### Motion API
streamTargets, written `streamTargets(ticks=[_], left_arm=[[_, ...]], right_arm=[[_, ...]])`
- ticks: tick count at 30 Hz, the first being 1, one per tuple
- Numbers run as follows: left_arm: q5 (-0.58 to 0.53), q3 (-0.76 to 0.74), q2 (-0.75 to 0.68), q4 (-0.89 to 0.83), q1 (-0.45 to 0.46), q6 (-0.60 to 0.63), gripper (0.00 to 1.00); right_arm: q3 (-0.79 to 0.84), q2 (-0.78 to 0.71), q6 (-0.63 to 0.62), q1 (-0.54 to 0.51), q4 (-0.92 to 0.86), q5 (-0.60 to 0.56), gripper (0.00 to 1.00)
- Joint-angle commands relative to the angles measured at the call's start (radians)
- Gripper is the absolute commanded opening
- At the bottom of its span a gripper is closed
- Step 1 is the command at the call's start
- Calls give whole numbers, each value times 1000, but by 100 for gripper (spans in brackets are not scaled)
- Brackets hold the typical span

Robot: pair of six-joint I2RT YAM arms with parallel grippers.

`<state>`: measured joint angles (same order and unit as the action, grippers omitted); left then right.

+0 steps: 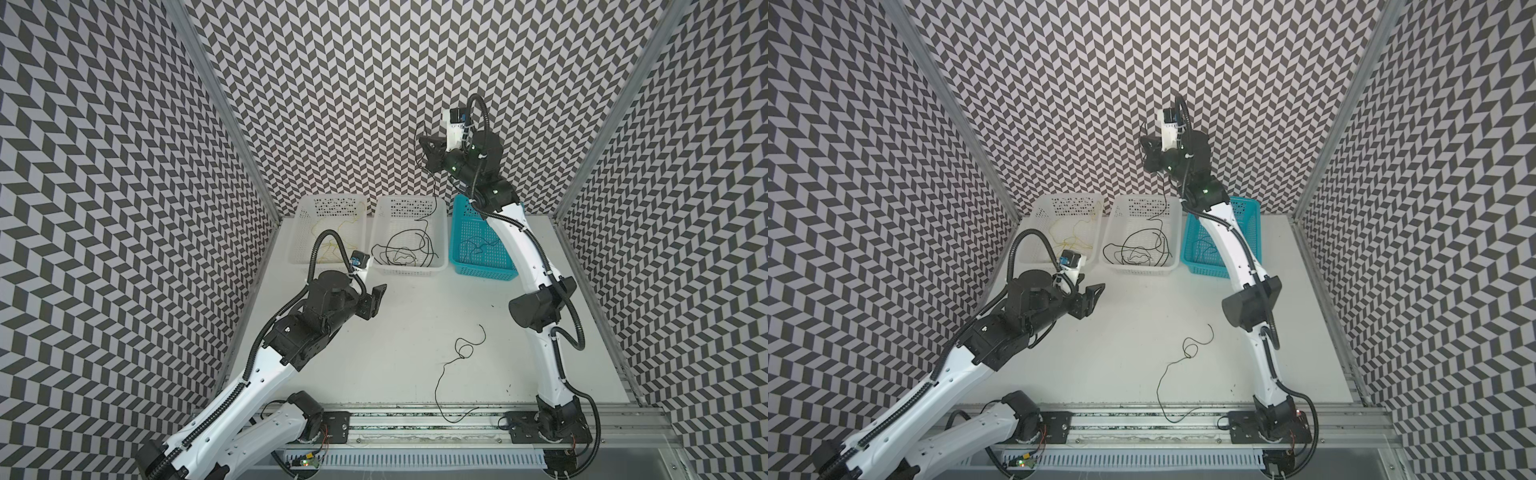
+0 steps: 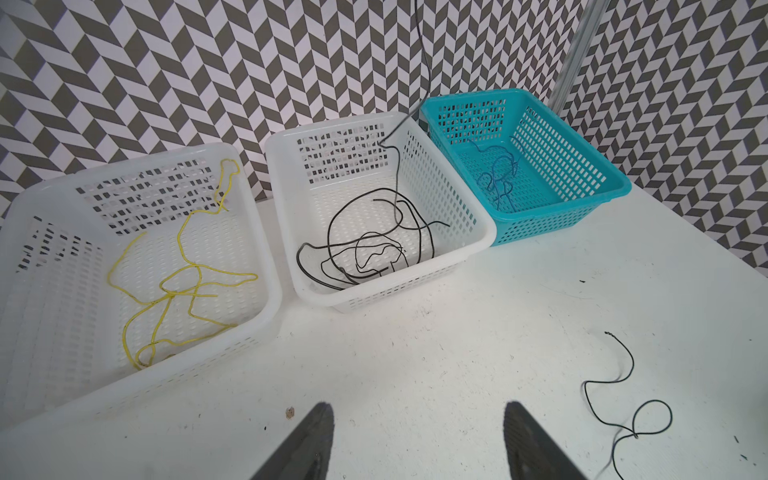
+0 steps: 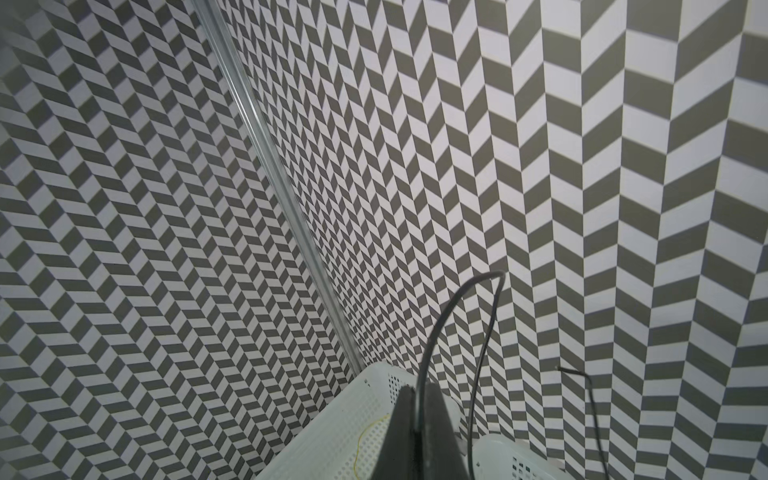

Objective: Untangle the cables
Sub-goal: 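Lower the black wire into the white basket with black wire and open the right gripper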

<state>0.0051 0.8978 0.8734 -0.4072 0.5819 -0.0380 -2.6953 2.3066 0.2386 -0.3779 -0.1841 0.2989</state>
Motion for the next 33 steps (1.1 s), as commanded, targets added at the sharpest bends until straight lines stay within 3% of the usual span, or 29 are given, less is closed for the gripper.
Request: streamTargets(ticks=[1,5,11,14,17,20,24,33], left_arm=[[-21,-4,-4,12,3,18,66],[-22,-3,-13,8,3,21,67],[-30,-5,-27,7,12,24,66],[-32,2,-26,-1,16,25,66],[-50,3,-32,-4,22,23,67],[-72,7,-36,-9,24,21,67],[-80,1,-36,-2,24,19,69],[-96,-10,-21,10,24,13,76]], right_arm=[[8,-10,7,4,43,27,0],[304,-110,67,-7,118,66,0],[707,-265,9,-88,123,-41,0],[840,-297,41,-99,158,-74,0],[835,-257,53,-98,103,-51,0],[711,-166,50,-98,-60,12,1],[667,-139,61,-110,-136,39,8],[634,-233,-36,-148,-225,-36,43]])
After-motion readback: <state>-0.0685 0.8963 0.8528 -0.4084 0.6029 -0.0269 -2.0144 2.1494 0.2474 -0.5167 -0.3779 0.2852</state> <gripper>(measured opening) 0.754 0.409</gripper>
